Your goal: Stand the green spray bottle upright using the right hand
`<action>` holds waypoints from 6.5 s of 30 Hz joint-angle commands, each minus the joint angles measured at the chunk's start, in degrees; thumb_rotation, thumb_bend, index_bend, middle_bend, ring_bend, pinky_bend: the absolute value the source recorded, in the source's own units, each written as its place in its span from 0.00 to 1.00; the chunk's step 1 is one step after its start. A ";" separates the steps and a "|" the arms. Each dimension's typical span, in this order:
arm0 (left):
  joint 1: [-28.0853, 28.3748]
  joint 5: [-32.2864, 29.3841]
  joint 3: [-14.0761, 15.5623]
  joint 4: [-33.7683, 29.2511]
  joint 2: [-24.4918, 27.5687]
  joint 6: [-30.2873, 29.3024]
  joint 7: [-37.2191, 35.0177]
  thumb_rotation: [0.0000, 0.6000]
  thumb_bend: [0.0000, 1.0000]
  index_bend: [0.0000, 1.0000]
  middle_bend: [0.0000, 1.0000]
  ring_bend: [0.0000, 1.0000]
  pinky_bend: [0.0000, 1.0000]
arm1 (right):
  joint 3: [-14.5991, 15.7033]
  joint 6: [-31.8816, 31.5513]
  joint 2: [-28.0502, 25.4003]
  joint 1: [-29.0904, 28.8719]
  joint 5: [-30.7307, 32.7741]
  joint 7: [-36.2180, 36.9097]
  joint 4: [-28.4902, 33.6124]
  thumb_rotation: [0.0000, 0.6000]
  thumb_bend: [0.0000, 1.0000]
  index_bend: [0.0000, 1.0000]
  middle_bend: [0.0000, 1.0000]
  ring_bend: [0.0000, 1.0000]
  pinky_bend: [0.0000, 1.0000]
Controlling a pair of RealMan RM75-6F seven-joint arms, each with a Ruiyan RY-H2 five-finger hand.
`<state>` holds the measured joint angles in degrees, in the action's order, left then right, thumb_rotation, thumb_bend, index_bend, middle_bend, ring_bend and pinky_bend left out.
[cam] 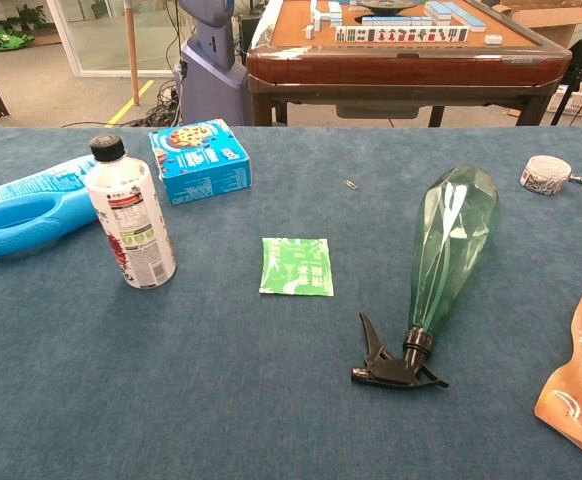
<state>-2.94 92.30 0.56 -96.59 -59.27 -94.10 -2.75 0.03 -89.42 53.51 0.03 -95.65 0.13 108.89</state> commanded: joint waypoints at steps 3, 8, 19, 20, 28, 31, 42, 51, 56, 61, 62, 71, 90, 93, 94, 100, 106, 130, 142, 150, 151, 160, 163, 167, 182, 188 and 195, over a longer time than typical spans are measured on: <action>-0.03 0.06 0.01 0.02 -0.03 -0.07 -0.01 1.00 0.26 0.07 0.00 0.06 0.02 | 0.04 -0.20 -0.01 0.02 -0.33 0.05 -0.06 1.00 0.23 0.27 0.24 0.06 0.00; -0.18 0.23 0.12 -0.07 0.01 -0.31 0.05 1.00 0.26 0.07 0.00 0.06 0.02 | -0.07 -0.08 -0.08 -0.59 -1.53 0.66 -0.18 1.00 0.23 0.27 0.24 0.06 0.00; -0.04 0.65 0.12 -0.60 0.13 -0.35 0.37 1.00 0.26 0.07 0.00 0.06 0.02 | 0.07 7.72 -1.02 -6.30 -6.18 -2.77 1.04 1.00 0.23 0.27 0.24 0.06 0.00; -0.07 0.64 0.12 -0.60 0.13 -0.38 0.37 1.00 0.26 0.07 0.00 0.06 0.02 | 0.11 8.88 -1.08 -7.00 -6.40 -3.26 1.18 1.00 0.23 0.29 0.24 0.06 0.00; -0.29 0.25 0.19 -0.31 0.03 -0.41 0.18 1.00 0.26 0.07 0.00 0.06 0.02 | -1.28 18.07 1.06 -13.30 -6.79 -10.58 1.22 1.00 0.23 0.41 0.24 0.06 0.00; -0.25 0.34 0.19 -0.30 0.02 -0.37 0.19 1.00 0.26 0.07 0.00 0.06 0.02 | -2.40 21.56 3.23 -15.81 -5.76 -14.61 0.26 1.00 0.23 0.41 0.24 0.06 0.00; -0.66 -0.29 0.21 0.24 -0.13 -0.57 -0.32 1.00 0.26 0.07 0.00 0.06 0.02 | -5.16 34.87 12.80 -25.25 -0.14 -27.47 -4.65 1.00 0.23 0.41 0.24 0.06 0.00; -1.03 -0.63 0.19 0.93 -0.22 -0.89 -1.02 1.00 0.26 0.07 0.00 0.06 0.02 | -5.05 38.34 21.14 -29.15 2.24 -37.59 -10.51 1.00 0.22 0.37 0.21 0.06 0.00; -1.19 -0.80 0.26 1.28 -0.28 -0.87 -1.30 1.00 0.26 0.07 0.00 0.06 0.02 | -4.63 37.70 25.47 -30.03 2.68 -40.66 -13.95 1.00 0.22 0.36 0.21 0.06 0.00; -1.34 -0.85 0.19 1.55 -0.31 -1.11 -1.65 1.00 0.26 0.07 0.00 0.06 0.02 | -4.06 37.30 28.51 -30.82 3.16 -42.70 -16.46 1.00 0.21 0.32 0.20 0.06 0.00; -1.36 -0.85 0.22 1.60 -0.33 -1.08 -1.68 1.00 0.26 0.07 0.00 0.06 0.02 | -4.93 37.50 28.35 -31.47 3.70 -42.37 -17.20 1.00 0.21 0.32 0.20 0.06 0.00; -1.50 -0.94 0.22 1.85 -0.43 -1.09 -1.85 1.00 0.26 0.07 0.00 0.06 0.02 | -3.96 38.26 30.76 -33.32 4.99 -41.66 -20.11 1.00 0.21 0.32 0.20 0.06 0.00; -1.66 -1.14 0.20 2.04 -0.49 -0.96 -1.97 1.00 0.26 0.07 0.00 0.06 0.02 | -1.09 39.72 31.94 -35.46 6.62 -41.88 -23.74 1.00 0.22 0.32 0.20 0.06 0.00; -1.70 -1.18 0.17 2.11 -0.49 -0.99 -2.08 1.00 0.26 0.07 0.00 0.06 0.02 | -0.85 39.81 32.47 -35.87 6.66 -41.89 -24.32 1.00 0.24 0.32 0.20 0.06 0.00; -1.69 -1.18 0.16 2.13 -0.49 -0.98 -2.09 1.00 0.26 0.07 0.00 0.06 0.02 | -0.79 39.77 32.63 -35.96 6.65 -41.85 -24.46 1.00 0.26 0.33 0.20 0.06 0.00; -1.72 -1.19 0.13 2.17 -0.43 -0.99 -2.17 1.00 0.25 0.07 0.00 0.06 0.02 | -0.35 39.42 33.81 -36.51 6.46 -41.19 -25.83 1.00 0.33 0.43 0.22 0.06 0.00; -1.83 -1.25 0.16 2.23 -0.38 -1.04 -2.24 1.00 0.26 0.07 0.00 0.06 0.02 | -0.31 38.33 34.95 -36.91 6.00 -39.66 -27.56 1.00 0.37 0.53 0.26 0.06 0.00; -1.61 -0.83 0.04 1.46 -0.24 -0.96 -1.42 1.00 0.26 0.07 0.00 0.06 0.02 | -15.65 27.59 25.26 -33.36 20.02 2.90 -12.52 1.00 0.43 0.69 0.37 0.15 0.00; -1.84 -1.09 0.12 1.92 -0.30 -1.01 -1.88 1.00 0.26 0.07 0.00 0.06 0.02 | -21.36 37.01 21.57 -34.43 32.00 22.35 -8.69 1.00 0.43 0.69 0.37 0.15 0.00; -1.69 -1.03 0.10 1.97 -0.40 -0.80 -1.76 1.00 0.26 0.07 0.00 0.06 0.02 | -22.24 40.59 21.60 -34.95 34.40 28.27 -9.69 1.00 0.43 0.69 0.37 0.15 0.00; -1.69 -1.06 0.10 1.98 -0.40 -0.78 -1.75 1.00 0.25 0.07 0.00 0.06 0.02 | -22.29 40.92 21.60 -35.02 34.51 28.70 -9.83 1.00 0.43 0.69 0.37 0.15 0.00; -1.70 -1.14 0.12 1.97 -0.42 -0.69 -1.68 1.00 0.26 0.07 0.00 0.06 0.02 | -21.61 42.20 22.21 -35.98 34.64 28.54 -11.83 1.00 0.42 0.69 0.35 0.15 0.00; -1.67 -1.11 0.14 2.01 -0.46 -0.62 -1.70 1.00 0.26 0.07 0.00 0.06 0.02 | -21.40 42.56 22.13 -35.95 34.62 28.91 -12.16 1.00 0.42 0.65 0.33 0.15 0.00; -1.65 -1.11 0.10 2.05 -0.47 -0.63 -1.76 1.00 0.26 0.07 0.00 0.06 0.02 | -20.86 43.54 21.49 -35.85 33.73 29.61 -12.56 1.00 0.39 0.55 0.29 0.13 0.00; -1.24 -0.90 -0.02 1.44 -0.35 -0.29 -1.12 1.00 0.26 0.07 0.00 0.06 0.02 | -20.03 45.33 18.89 -35.06 29.28 34.83 -13.67 1.00 0.08 0.31 0.19 0.05 0.00; -1.19 -0.90 -0.04 1.23 -0.27 -0.28 -0.92 1.00 0.26 0.07 0.00 0.06 0.02 | -19.72 45.33 18.44 -35.01 28.29 35.73 -14.05 1.00 0.06 0.28 0.17 0.04 0.00; -1.20 -0.87 -0.01 1.22 -0.27 -0.32 -0.89 1.00 0.26 0.07 0.00 0.06 0.02 | -18.66 44.43 17.60 -34.72 27.18 34.39 -14.19 1.00 0.05 0.24 0.16 0.03 0.00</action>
<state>-4.15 91.44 0.55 -95.37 -59.54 -94.42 -3.64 -18.87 -44.63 71.26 -34.80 -68.24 34.99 94.74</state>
